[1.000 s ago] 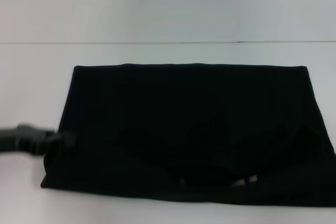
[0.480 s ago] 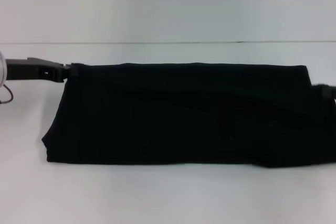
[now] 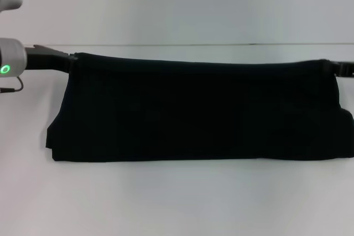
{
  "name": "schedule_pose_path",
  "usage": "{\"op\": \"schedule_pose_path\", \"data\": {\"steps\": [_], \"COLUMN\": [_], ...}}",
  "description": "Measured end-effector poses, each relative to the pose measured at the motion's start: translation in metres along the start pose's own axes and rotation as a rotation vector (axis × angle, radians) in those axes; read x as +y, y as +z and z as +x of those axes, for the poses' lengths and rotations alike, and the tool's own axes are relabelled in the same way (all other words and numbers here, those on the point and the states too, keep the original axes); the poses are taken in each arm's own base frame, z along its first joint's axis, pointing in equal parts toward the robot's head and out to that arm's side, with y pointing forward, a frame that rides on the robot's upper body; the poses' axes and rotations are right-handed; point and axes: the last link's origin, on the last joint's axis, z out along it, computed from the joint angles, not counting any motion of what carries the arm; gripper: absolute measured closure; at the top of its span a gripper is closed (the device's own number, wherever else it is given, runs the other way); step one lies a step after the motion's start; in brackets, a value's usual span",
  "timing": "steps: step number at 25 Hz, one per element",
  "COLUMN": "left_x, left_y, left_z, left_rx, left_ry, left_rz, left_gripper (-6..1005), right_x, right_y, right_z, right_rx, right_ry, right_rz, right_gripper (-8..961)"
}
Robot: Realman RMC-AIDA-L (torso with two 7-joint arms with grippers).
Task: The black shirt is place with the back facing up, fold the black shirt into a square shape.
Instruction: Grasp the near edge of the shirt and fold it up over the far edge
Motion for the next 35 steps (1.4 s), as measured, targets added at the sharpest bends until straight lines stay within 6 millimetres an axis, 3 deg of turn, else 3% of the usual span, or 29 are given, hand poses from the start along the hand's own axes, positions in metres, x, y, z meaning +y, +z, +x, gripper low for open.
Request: {"op": "schedule_pose_path", "data": {"steps": [7, 24, 35], "left_x": [0.003, -0.002, -0.001], "left_y": [0.010, 0.016, 0.021], "left_z": [0.012, 0.022, 0.015], "left_rx": [0.010, 0.041, 0.036], "left_ry": [0.029, 0.021, 0.012], "left_rz": [0.038, 0.104, 0.134], "left_gripper": [964, 957, 952], "right_x": [0.008, 0.020, 0.016], "right_y": [0.013, 0.034, 0.034], "right_z": [-0.020, -0.036, -0.032], "right_rx": [-0.025, -0.031, -0.037], "right_ry": [-0.035, -0.108, -0.091], "right_rz": [0.041, 0.116, 0.144], "right_gripper": [941, 941, 943]}}
